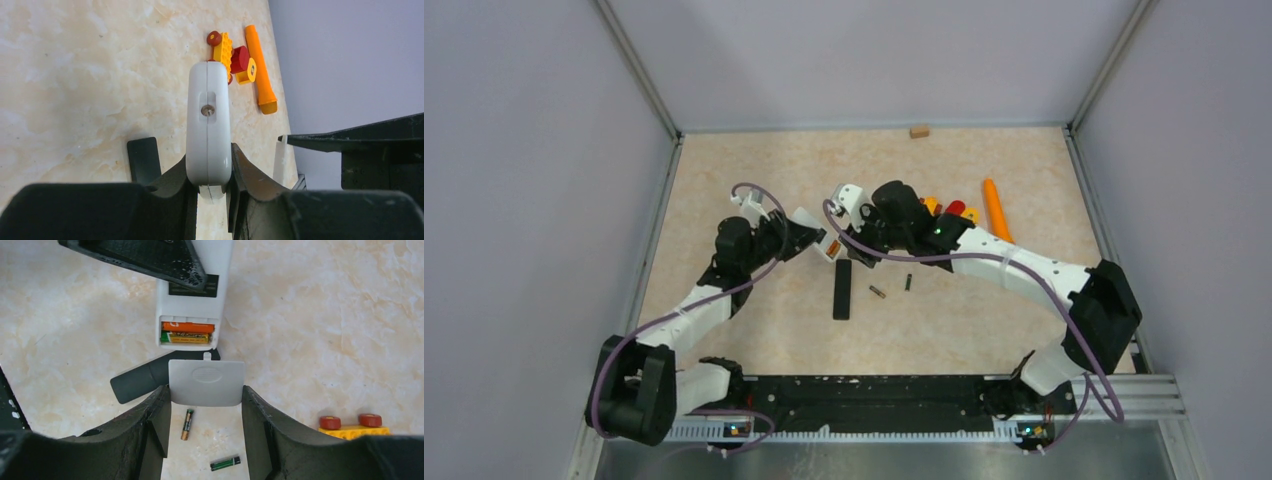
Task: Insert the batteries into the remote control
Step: Load the battery cover into the remote control.
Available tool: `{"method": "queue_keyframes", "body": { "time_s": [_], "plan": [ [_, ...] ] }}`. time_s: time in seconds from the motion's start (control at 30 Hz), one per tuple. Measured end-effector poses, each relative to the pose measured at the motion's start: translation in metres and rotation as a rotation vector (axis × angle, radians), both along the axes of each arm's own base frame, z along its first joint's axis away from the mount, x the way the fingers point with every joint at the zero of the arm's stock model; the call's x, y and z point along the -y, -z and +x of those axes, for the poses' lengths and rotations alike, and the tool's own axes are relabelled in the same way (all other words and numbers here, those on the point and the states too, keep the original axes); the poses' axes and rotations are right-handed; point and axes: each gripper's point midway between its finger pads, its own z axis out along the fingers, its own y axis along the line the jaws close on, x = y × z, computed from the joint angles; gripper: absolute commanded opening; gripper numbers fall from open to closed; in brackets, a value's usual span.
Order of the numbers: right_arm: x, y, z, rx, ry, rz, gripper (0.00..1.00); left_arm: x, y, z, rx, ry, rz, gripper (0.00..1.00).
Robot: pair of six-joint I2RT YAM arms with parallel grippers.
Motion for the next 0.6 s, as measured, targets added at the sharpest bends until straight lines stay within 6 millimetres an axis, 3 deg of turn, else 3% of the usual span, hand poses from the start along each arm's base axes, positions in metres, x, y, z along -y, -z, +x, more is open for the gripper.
{"method": "queue_keyframes", "body": {
  "time_s": [0.13,0.6],
  "plan": [
    [-0.005,0.004,-0.012,0.001,-0.043,-0.017,0.45,-0.002,-0.003,-0.003,0.057,-0.038,-0.004,0.0],
    [-0.017,0.006,-0.023,-0.019,-0.073,-0.013,0.45,-0.01,-0.025,-0.012,0.218,-0.078,-0.048,0.0]
  ]
}}
